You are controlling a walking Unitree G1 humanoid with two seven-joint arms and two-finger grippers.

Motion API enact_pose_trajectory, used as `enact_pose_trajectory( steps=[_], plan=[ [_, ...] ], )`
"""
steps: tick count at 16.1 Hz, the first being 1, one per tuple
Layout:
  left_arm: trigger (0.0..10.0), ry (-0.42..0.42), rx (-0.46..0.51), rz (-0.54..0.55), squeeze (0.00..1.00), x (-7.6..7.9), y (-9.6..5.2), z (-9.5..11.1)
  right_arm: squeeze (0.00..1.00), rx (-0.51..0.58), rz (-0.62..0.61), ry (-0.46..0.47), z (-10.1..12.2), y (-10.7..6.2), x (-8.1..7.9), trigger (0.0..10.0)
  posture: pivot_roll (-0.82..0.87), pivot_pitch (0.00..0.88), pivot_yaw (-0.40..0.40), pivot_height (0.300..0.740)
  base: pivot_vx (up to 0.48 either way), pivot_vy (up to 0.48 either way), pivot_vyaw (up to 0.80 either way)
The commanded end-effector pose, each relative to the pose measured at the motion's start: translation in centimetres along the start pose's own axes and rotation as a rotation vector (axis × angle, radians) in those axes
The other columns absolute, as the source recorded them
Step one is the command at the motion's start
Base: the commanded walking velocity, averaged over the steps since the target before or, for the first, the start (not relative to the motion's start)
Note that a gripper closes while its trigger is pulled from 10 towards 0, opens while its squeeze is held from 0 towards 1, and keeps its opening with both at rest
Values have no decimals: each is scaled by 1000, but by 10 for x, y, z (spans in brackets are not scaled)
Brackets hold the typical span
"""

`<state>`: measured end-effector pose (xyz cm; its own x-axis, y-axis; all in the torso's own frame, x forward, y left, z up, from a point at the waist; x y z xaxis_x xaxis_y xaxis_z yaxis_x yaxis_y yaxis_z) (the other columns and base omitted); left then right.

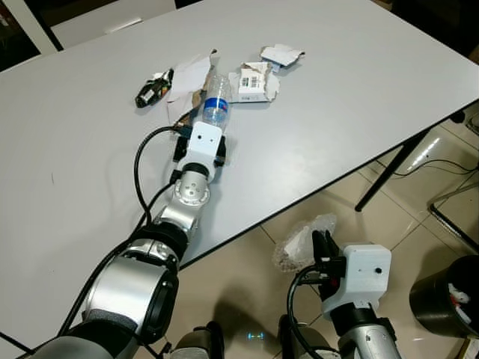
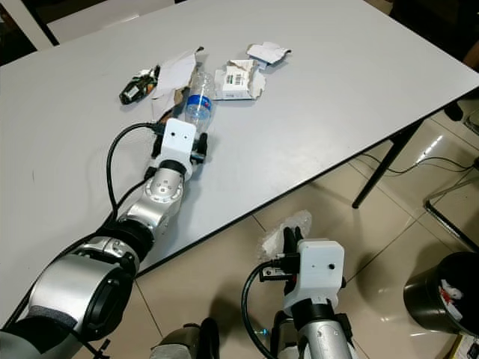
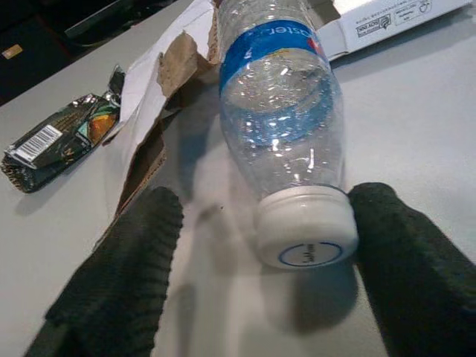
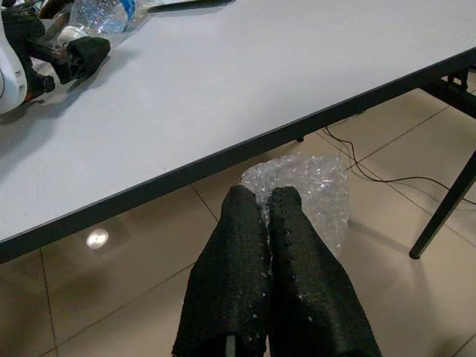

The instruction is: Picking trash to rubbish bin

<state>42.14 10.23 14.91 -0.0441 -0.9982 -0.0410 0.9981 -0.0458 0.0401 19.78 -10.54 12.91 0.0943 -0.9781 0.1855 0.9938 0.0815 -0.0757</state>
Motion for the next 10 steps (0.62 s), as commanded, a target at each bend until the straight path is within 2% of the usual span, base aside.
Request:
enact_pose_trajectory(
  steps=[1, 10],
  plan=[
    [0, 1, -27, 0, 0, -3, -2, -8, 0, 10, 1, 6, 5, -3, -1, 10000, -88, 242, 103, 740, 0, 0, 0],
    [0, 15, -37, -22, 0, 0, -4, -13, 0, 7, 5, 10, 4, -4, -3, 10000, -97, 247, 105, 740, 0, 0, 0]
  ],
)
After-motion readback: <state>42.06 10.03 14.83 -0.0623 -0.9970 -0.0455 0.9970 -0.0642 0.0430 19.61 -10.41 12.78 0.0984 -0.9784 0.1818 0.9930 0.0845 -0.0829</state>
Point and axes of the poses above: a point about 5 cm out from each wrist's last joint towards the gripper, its own y axis pointing out of the wrist towards the gripper, its own z axis along the axis of the wrist's last joint, x = y × z, the point moved 3 cm from there along y, pointing out of the wrist towards the gripper, and after that the axes turned 15 degrees about -y, right-handed, at the moved point
